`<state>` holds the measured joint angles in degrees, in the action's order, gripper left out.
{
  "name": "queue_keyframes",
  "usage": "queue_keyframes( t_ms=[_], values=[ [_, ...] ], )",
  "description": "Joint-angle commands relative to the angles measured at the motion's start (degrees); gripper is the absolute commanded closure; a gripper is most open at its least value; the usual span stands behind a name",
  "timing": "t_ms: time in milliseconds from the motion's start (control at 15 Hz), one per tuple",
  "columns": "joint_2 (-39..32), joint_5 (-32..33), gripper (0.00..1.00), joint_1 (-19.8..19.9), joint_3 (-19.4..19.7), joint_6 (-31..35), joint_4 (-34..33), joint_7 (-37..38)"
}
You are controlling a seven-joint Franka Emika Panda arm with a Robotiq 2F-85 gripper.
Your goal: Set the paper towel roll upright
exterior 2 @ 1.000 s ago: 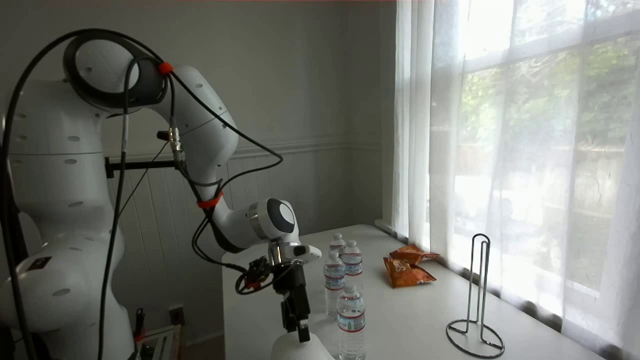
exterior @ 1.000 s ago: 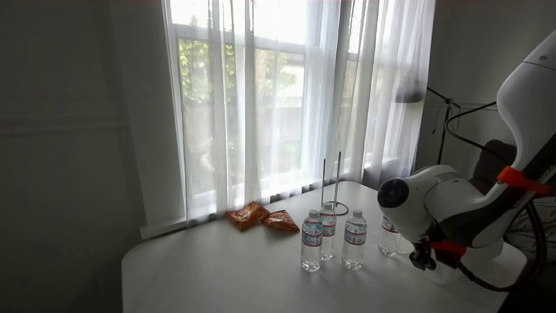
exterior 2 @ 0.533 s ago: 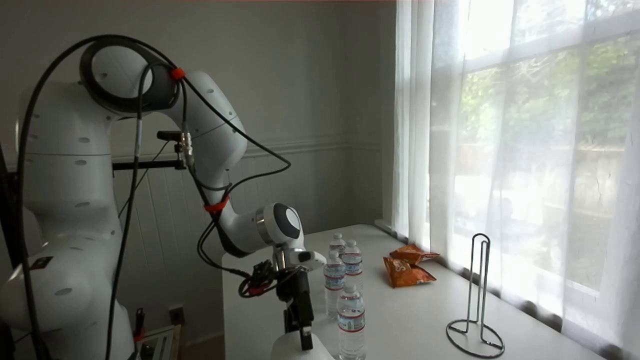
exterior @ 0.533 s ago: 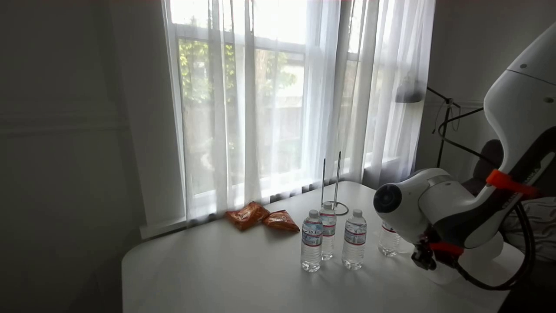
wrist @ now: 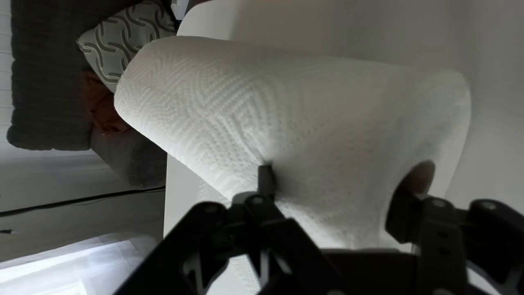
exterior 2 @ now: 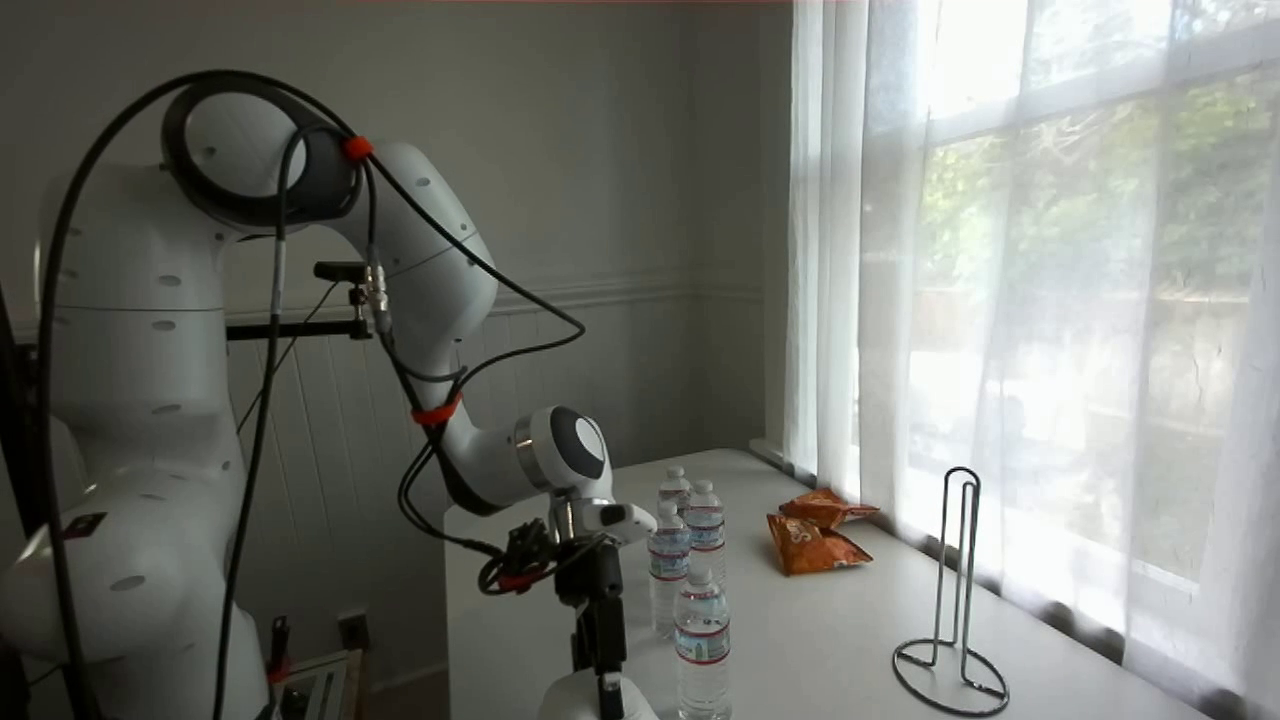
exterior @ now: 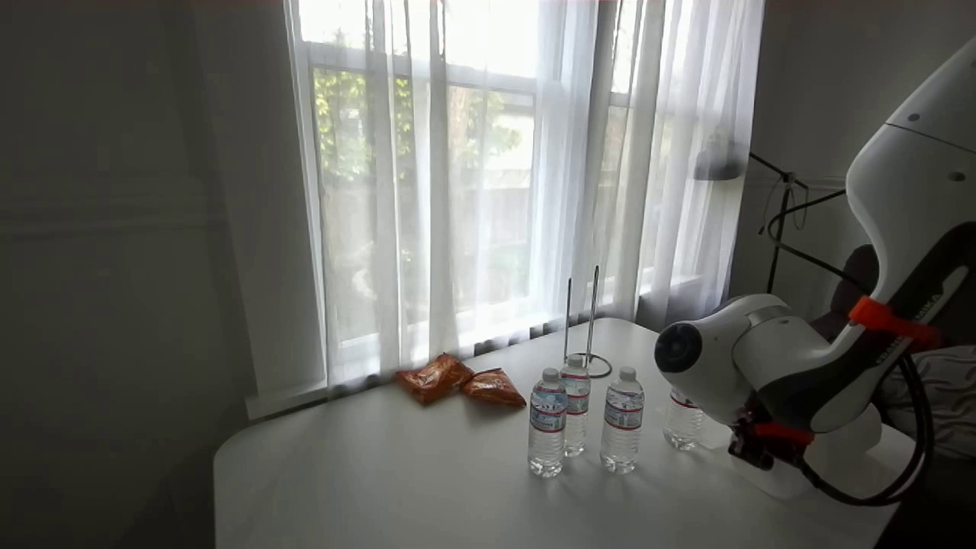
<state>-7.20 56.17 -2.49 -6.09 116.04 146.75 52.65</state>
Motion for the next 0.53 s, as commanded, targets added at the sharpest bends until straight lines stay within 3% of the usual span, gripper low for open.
queue_keyframes(
  t_ms=[0,467],
  values=[
    [2.85,-0.84,0.73,-0.75,1.07,-2.13,1.07,-1.83],
    [13.83,-1.46,0.96,0.59,2.77,-6.83,3.59,-7.93]
  ],
)
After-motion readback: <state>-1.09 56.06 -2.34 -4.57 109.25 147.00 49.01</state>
